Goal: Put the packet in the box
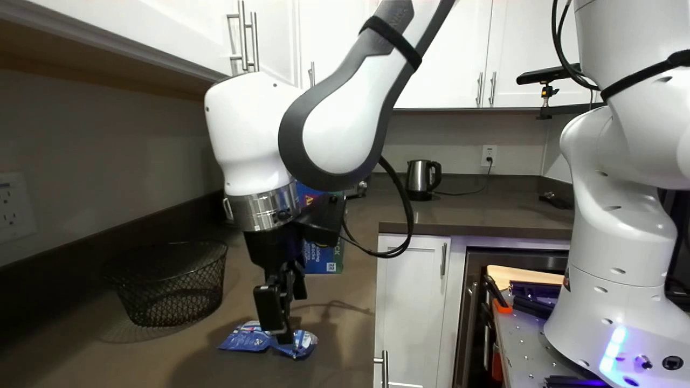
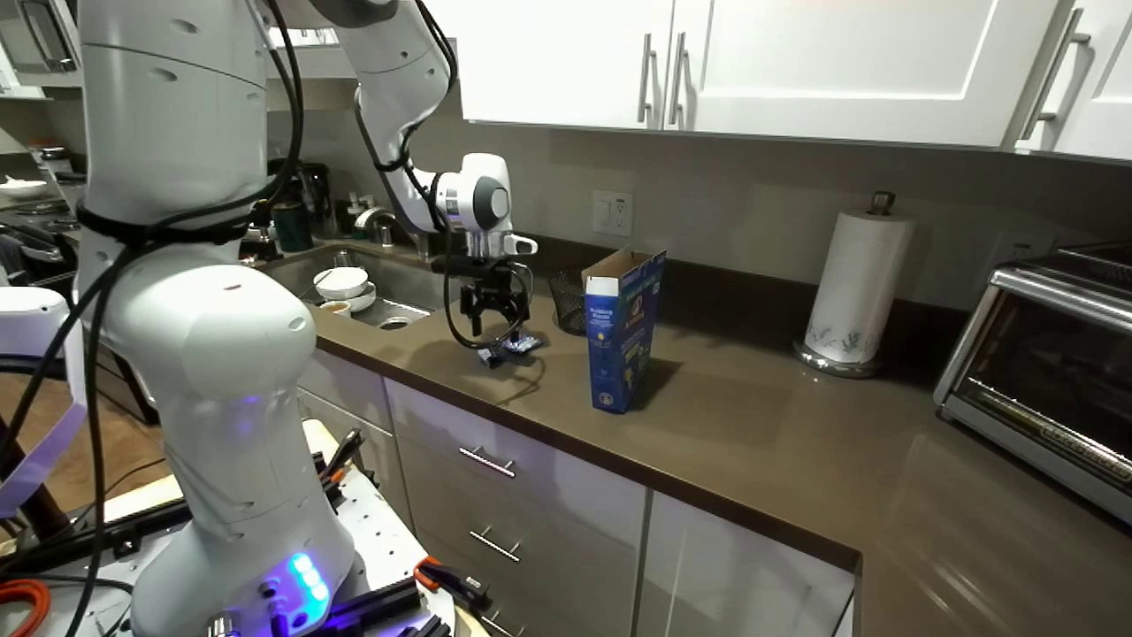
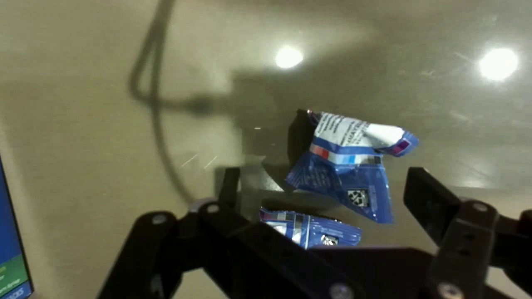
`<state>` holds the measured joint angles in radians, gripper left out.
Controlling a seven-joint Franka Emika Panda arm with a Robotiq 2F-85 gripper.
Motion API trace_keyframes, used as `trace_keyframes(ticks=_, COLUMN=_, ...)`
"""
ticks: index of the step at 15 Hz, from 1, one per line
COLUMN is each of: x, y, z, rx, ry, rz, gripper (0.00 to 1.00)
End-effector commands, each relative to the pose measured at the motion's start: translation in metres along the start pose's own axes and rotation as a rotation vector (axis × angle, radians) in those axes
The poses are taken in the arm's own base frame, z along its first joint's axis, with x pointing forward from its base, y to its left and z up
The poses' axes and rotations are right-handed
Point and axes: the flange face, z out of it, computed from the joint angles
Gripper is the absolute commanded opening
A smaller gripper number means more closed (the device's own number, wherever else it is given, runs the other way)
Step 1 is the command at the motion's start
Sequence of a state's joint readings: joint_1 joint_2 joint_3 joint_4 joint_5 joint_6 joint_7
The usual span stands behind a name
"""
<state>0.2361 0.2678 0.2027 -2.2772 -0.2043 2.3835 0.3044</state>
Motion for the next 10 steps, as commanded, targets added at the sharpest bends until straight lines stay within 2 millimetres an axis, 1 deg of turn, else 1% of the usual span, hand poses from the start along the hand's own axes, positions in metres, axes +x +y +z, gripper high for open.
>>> trace_keyframes(ticks=1, x=0.009, y=-0.001, z=0.0142, rx=0.0, ry=-0.025, rz=0.003, gripper=0.97)
trace_keyframes(ticks=2, x=0.0089, y=-0.0006, z=0.019, rx=-0.003, ry=-0.035, rz=0.004, gripper=0.81)
trace_keyframes(ticks=3, x=0.0081, y=-0.0009, z=0.0219, rx=-0.002, ry=-0.041, rz=0.003, gripper=0.72)
trace_keyframes(ticks=4, x=0.0077, y=-0.0004, z=0.0236, rx=-0.002, ry=-0.045, rz=0.003, gripper=0.7)
trace_keyframes(ticks=5, x=0.0075, y=-0.0002, z=0.0236, rx=0.001, ry=-0.049, rz=0.002, gripper=0.64)
trace_keyframes(ticks=7, x=0.0066, y=0.0016, z=0.0211, rx=0.005, ry=-0.053, rz=0.002, gripper=0.5)
trace_keyframes(ticks=10, x=0.0065, y=0.0046, z=0.0142, rx=0.01, ry=-0.053, rz=0.008, gripper=0.31)
